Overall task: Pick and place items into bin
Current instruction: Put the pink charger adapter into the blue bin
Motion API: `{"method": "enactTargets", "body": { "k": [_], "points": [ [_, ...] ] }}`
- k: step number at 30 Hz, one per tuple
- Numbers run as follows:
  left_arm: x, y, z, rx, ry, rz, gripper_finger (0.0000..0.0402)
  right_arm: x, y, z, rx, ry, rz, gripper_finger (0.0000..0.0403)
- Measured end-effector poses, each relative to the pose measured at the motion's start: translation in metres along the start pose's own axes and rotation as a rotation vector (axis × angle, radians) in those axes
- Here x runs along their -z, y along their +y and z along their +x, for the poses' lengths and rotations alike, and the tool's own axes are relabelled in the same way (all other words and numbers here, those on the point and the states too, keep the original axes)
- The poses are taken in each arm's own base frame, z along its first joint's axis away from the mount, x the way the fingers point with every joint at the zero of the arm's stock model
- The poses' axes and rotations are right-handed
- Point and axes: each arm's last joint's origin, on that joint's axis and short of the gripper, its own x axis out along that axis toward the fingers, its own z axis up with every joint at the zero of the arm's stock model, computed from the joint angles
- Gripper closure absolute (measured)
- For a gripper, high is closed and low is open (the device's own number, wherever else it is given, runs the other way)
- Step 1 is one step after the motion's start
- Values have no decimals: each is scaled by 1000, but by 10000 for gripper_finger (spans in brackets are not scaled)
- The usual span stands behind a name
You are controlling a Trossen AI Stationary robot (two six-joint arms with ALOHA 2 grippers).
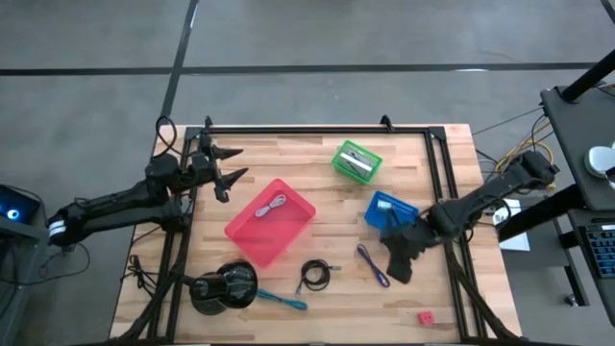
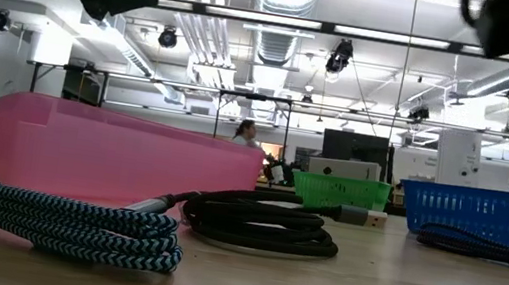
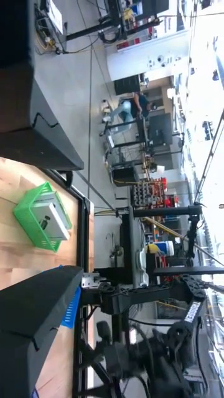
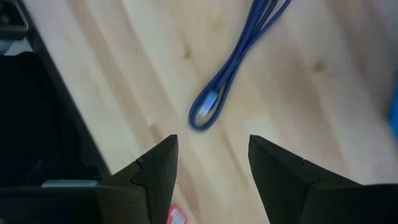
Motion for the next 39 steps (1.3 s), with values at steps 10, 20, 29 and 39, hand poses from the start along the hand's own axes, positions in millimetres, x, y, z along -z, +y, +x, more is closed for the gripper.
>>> {"method": "enactTargets", "body": {
  "k": [10, 20, 29, 39],
  "points": [
    [-1, 0, 0, -3, -16, -154, 155, 56, 34, -4, -8, -57, -64, 223],
    [-7, 1, 0, -4, -76, -149, 155, 107, 86, -40, -58, -232, -525, 225],
    [-9, 2, 1, -21, -97, -150, 155, 122, 107, -33, 207, -44, -549, 225],
    [-14, 3, 3, -39, -150, -149, 155, 133, 117, 11, 320, 15, -616, 224]
  ]
}}
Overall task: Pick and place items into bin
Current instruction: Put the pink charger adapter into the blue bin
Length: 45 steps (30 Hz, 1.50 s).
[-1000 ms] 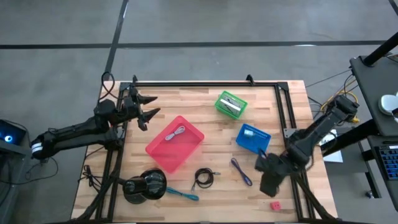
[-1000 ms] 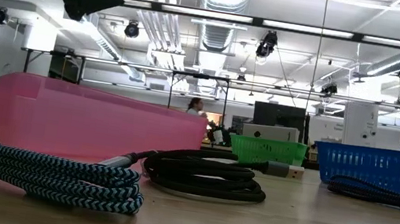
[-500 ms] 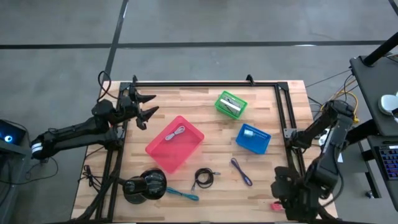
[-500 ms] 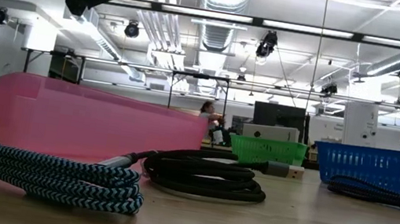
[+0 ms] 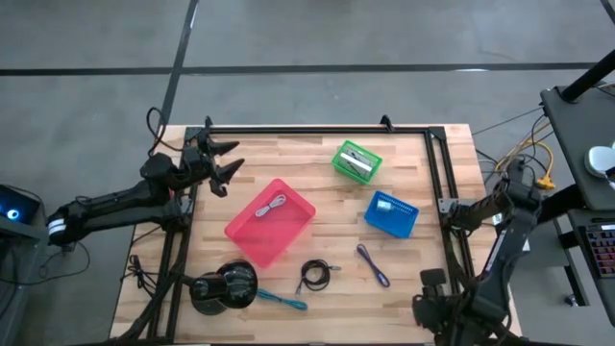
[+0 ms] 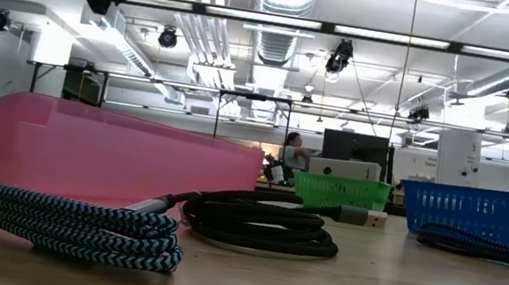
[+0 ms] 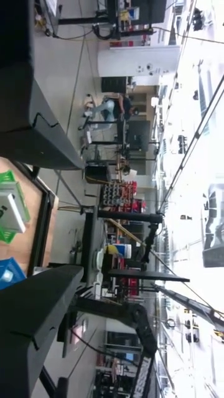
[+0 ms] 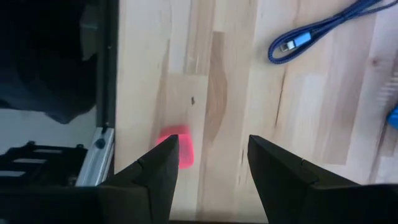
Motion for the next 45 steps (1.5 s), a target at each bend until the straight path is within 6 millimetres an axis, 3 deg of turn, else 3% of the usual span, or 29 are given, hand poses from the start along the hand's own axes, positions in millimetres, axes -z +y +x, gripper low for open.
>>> {"method": "enactTargets", "body": {
  "k": [8, 16, 23, 32, 45],
  "points": [
    [1, 0, 0, -12, 3, 0, 155, 2, 13, 27, 67, 52, -15, 168],
    [4, 1, 3, -19, 24, 0, 155, 7, 21, 31, 17, 118, 56, 121],
    [10, 1, 7, -21, 62, -2, 155, 10, 27, 35, -32, 92, 15, 117],
    [11, 2, 13, -23, 72, 0, 155, 16, 20, 50, 27, 94, 39, 108],
    [10, 2, 15, -23, 50, 1, 155, 25, 15, 74, -22, 143, 11, 107]
  ]
}}
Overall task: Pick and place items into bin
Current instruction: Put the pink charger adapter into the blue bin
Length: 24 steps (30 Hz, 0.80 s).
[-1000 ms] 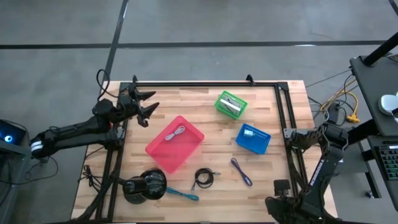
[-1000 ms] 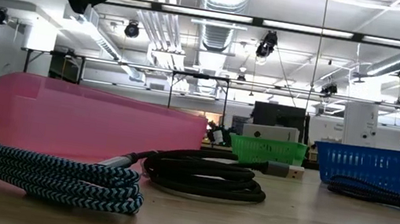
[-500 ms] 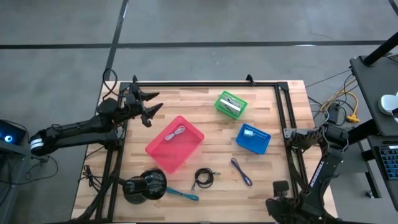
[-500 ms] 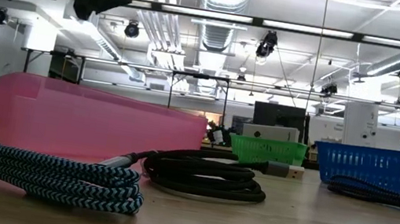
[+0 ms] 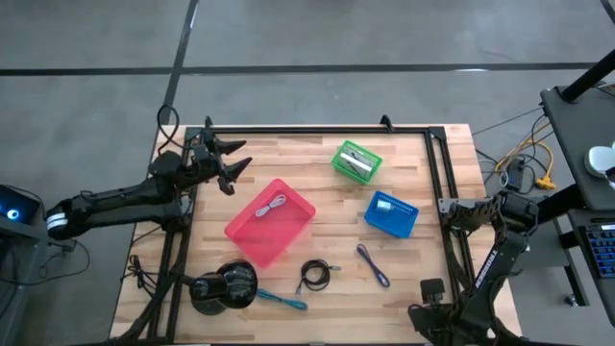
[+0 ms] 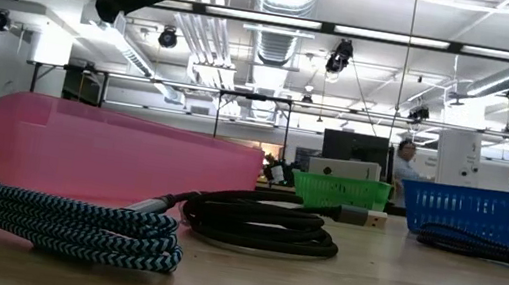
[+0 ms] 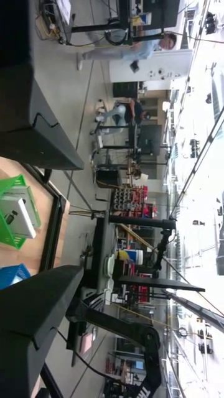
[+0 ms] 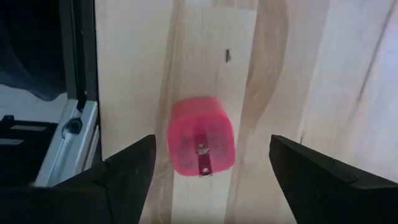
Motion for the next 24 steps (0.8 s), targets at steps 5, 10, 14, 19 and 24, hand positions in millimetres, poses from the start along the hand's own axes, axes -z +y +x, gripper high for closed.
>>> {"method": "enactTargets", "body": {
  "k": [5, 10, 14, 19, 24],
  "points": [
    [0, 0, 0, 0, 0, 0, 155, 2, -3, 10, -5, 2, -2, 114],
    [0, 0, 0, 0, 0, 0, 155, 4, -6, 17, -13, 3, 0, 125],
    [0, 0, 0, 0, 0, 0, 155, 4, -7, 19, -15, 3, -6, 138],
    [0, 0, 0, 0, 0, 0, 155, 4, -6, 18, -20, 3, -29, 161],
    [0, 0, 0, 0, 0, 0, 155, 1, -1, 12, -47, -13, -78, 187]
  ]
}}
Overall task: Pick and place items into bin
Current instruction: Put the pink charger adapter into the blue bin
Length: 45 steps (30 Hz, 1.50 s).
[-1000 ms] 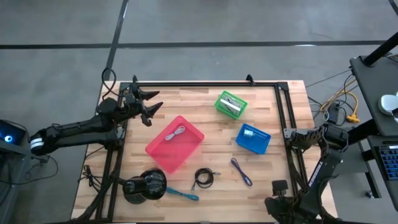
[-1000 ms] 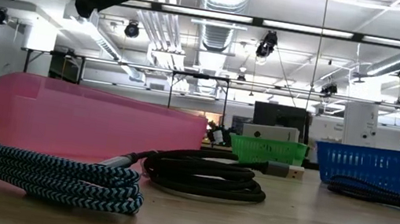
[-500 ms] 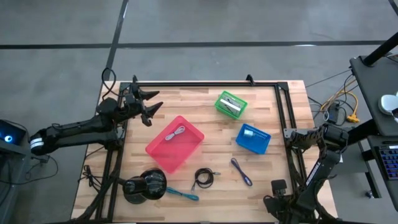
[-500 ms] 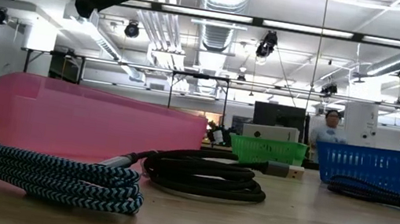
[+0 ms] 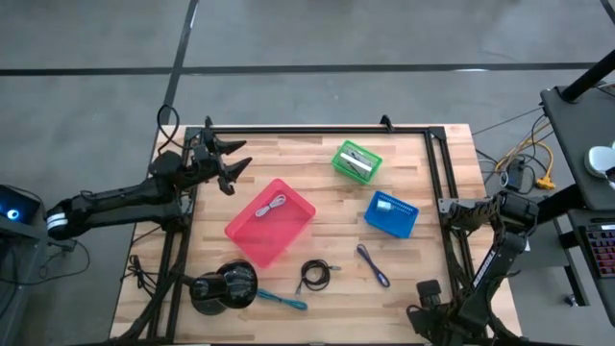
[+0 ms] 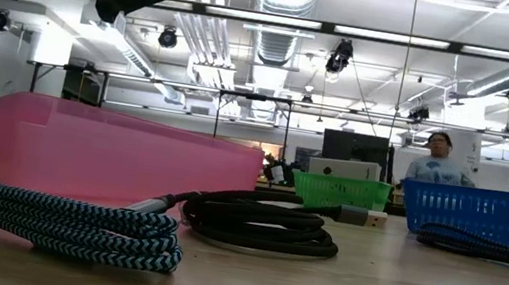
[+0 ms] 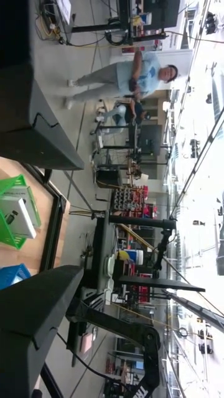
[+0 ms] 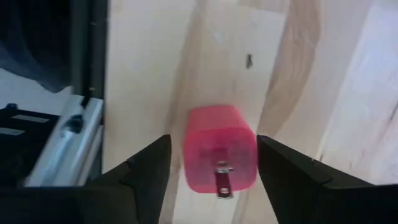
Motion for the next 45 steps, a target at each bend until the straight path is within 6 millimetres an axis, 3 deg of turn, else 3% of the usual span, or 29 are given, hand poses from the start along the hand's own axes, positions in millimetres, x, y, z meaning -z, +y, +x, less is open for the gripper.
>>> {"method": "enactTargets", "body": {
  "k": [11, 30, 45],
  "points": [
    [4, 0, -1, -1, 12, 0, 155, -1, 2, -2, -7, -14, -11, 260],
    [14, 1, 9, -3, 82, -1, 155, -15, -13, -2, 33, -21, 122, 261],
    [9, 1, 11, -1, 25, 0, 155, -21, -33, -30, 89, -10, 146, 261]
  ]
}}
